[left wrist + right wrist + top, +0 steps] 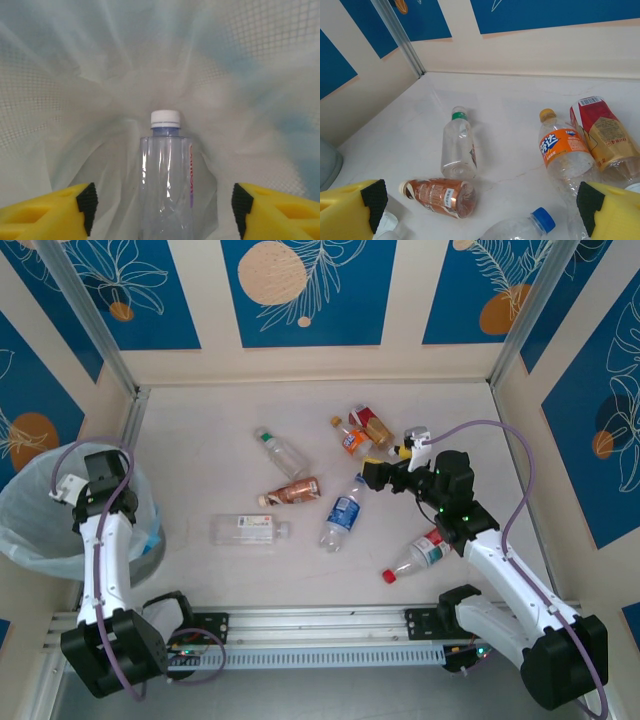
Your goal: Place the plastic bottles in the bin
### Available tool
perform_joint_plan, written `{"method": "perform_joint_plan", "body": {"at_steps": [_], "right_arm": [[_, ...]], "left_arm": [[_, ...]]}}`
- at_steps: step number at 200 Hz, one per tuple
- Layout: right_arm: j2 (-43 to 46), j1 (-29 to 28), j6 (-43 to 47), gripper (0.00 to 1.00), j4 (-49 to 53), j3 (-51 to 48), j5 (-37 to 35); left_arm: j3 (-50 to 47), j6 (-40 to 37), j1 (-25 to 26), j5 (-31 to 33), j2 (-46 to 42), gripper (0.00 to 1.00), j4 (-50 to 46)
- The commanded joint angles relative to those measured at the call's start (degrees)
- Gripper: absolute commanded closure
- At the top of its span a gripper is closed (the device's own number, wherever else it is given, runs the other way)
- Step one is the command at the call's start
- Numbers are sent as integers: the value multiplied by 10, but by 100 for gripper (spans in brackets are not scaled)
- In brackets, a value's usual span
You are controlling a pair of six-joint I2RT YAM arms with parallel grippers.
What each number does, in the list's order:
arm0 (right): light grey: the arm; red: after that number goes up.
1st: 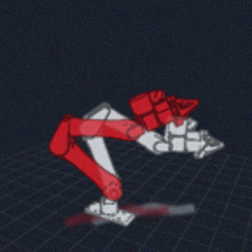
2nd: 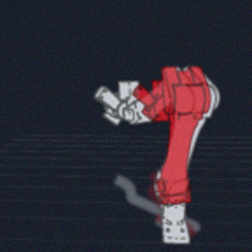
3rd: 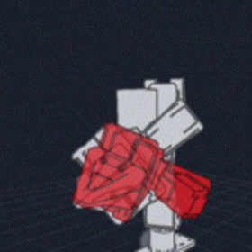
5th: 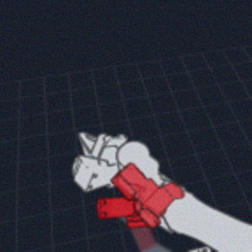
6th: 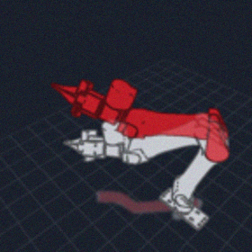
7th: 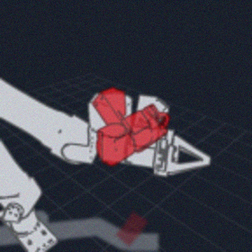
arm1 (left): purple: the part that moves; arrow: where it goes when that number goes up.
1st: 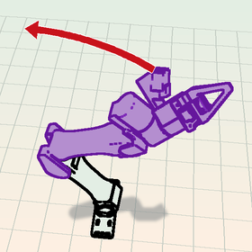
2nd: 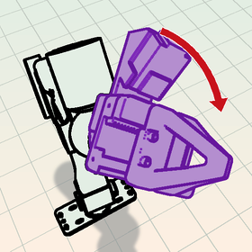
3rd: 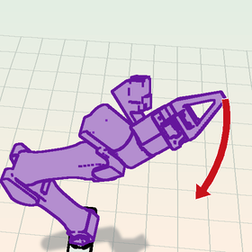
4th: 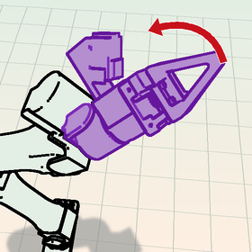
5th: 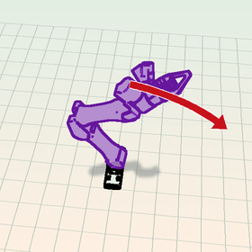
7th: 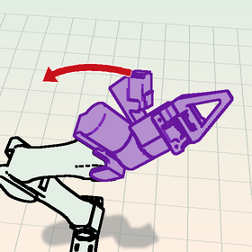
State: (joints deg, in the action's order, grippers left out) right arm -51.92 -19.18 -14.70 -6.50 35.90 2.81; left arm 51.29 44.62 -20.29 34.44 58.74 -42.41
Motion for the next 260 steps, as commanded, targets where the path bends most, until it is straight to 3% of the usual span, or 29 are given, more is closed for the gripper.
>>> {"method": "perform_joint_plan", "body": {"at_steps": [1,31,73,81,133,153,197,224,260], "right_arm": [[10,-5,12,1,6,18,-4],[9,-7,-9,1,35,21,-30],[8,6,-111,0,203,45,-208],[8,16,-133,0,251,56,-225],[6,57,-209,0,476,92,-233],[2,95,-251,0,531,90,-228],[-4,200,-304,0,600,66,-196],[-7,203,-329,1,605,46,-236],[-21,203,-356,0,574,6,-218]], "left_arm": [[-3,9,-8,-5,-3,23,-10],[14,-2,-8,-21,-16,20,-15],[57,-33,-7,-82,-37,11,-27],[65,-43,-6,-99,-40,4,-27],[111,-85,-1,-223,-57,1,-9],[125,-89,4,-243,-68,1,-2],[128,-80,4,-241,-83,1,-14],[105,-48,4,-212,-82,1,-30],[121,-16,5,-187,-91,1,-76]]}}
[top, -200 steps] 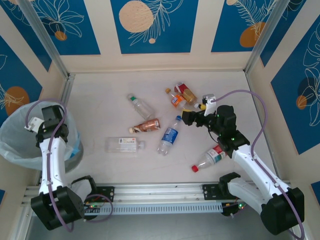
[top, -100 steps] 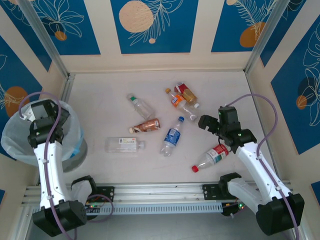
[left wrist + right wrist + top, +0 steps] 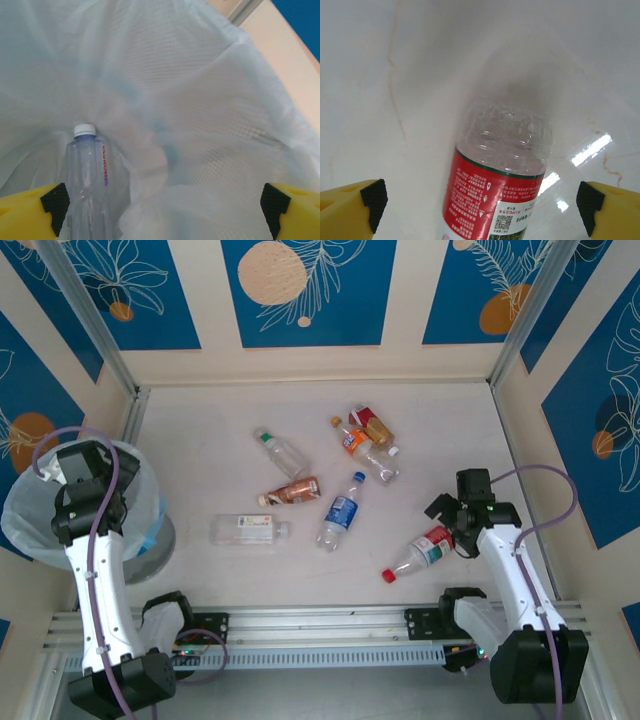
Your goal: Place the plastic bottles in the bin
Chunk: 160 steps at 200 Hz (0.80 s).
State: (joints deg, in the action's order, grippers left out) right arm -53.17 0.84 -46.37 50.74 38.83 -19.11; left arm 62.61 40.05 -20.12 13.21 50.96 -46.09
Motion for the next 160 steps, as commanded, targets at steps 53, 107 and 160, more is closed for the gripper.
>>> {"method": "perform_joint_plan", "body": {"at_steps": [53,107,160], "right_arm": [[-28,3,-76,4,-47,-72,-10],[-52,4,-76,14,-120,-98,2],[-81,4,-108,26,-164,-120,28]], "left_arm": [[3,-26,3,-85,-78,1,26],[-11,-89,3,-301,-81,1,112],[-23,-109,4,-373,-72,1,129]]}}
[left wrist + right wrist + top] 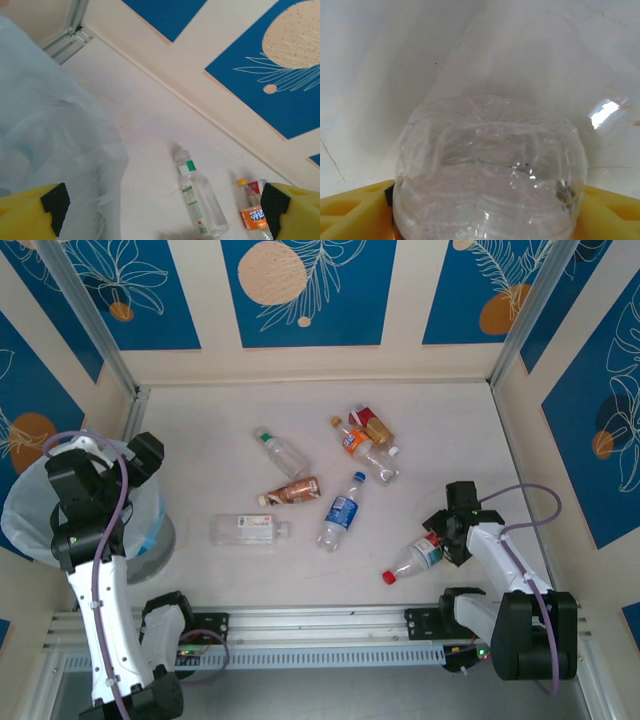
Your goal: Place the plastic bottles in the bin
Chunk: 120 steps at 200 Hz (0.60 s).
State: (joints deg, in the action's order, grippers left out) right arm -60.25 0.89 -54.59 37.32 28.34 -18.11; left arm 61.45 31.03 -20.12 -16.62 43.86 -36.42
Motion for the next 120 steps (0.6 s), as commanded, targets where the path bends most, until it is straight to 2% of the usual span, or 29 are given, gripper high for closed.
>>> {"method": "perform_joint_plan", "body": {"at_steps": [1,23,55,90,120], "right_arm": [[-11,3,-26,26,-30,-15,18],[-23,3,-28,33,-38,-15,23],[-17,3,-25,44,-39,-11,21],[11,-11,-4,51,-65,-14,41],[39,-39,10,55,-64,-6,20]], "left_arm": [[-13,-18,4,-78,-1,1,34],[-16,-5,9,-124,15,1,51],[-6,-16,56,-128,27,1,58],[-6,-35,152,-117,35,1,96],[6,-64,232,-65,62,1,92]]}}
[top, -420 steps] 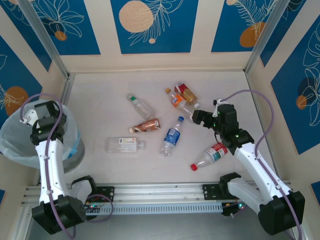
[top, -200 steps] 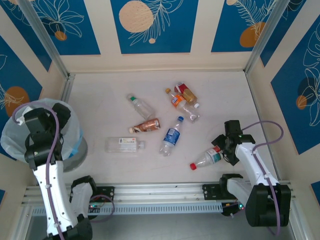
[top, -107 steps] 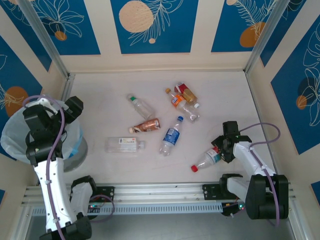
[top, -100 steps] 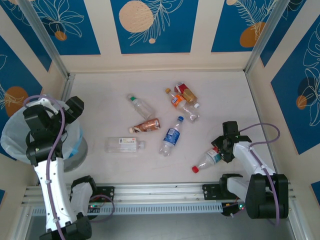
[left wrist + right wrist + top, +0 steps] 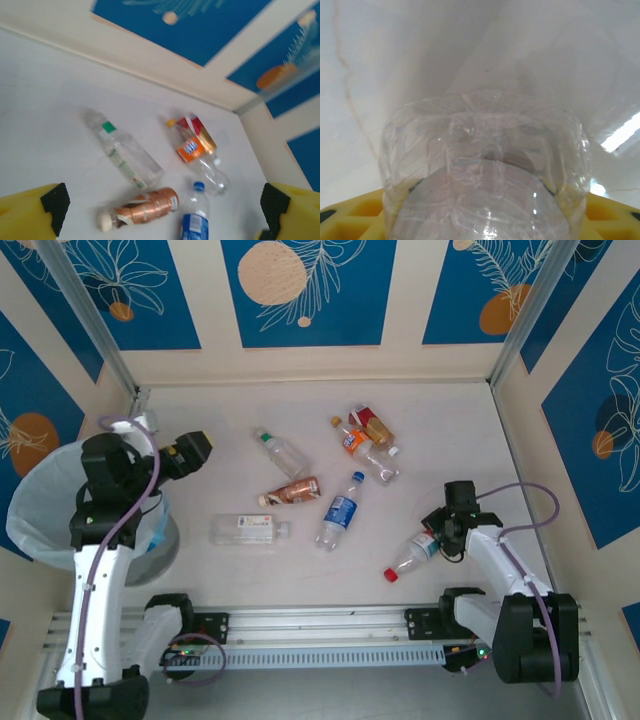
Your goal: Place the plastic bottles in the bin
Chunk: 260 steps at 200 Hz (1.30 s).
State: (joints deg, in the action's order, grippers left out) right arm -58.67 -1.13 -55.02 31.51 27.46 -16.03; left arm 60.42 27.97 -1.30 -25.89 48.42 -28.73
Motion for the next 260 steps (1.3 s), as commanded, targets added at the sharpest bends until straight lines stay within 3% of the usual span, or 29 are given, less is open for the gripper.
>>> {"method": "perform_joint_plan", "body": {"at_steps": [1,40,72,86,126,174,209,234,260], "right_arm": [[24,-20,15,55,-5,3,-1],[46,-51,27,56,-4,18,-17],[92,-106,74,56,-69,25,10],[117,-134,81,56,-106,27,11],[144,-212,119,59,-203,46,18],[112,-284,140,59,-334,89,45],[67,-322,131,58,-382,137,37],[40,-347,86,58,-382,169,-13],[12,-365,70,58,-393,195,-15]], "left_arm": [[17,-34,46,29,17,1,15],[22,-31,58,97,32,1,-1],[19,-42,65,-40,43,1,34],[20,-52,81,-62,53,1,43],[11,-93,150,-47,77,1,65],[7,-126,253,-54,151,1,128],[17,-160,332,-57,210,1,157],[6,-143,362,-60,230,1,209],[7,-131,399,-12,250,1,236]]}}
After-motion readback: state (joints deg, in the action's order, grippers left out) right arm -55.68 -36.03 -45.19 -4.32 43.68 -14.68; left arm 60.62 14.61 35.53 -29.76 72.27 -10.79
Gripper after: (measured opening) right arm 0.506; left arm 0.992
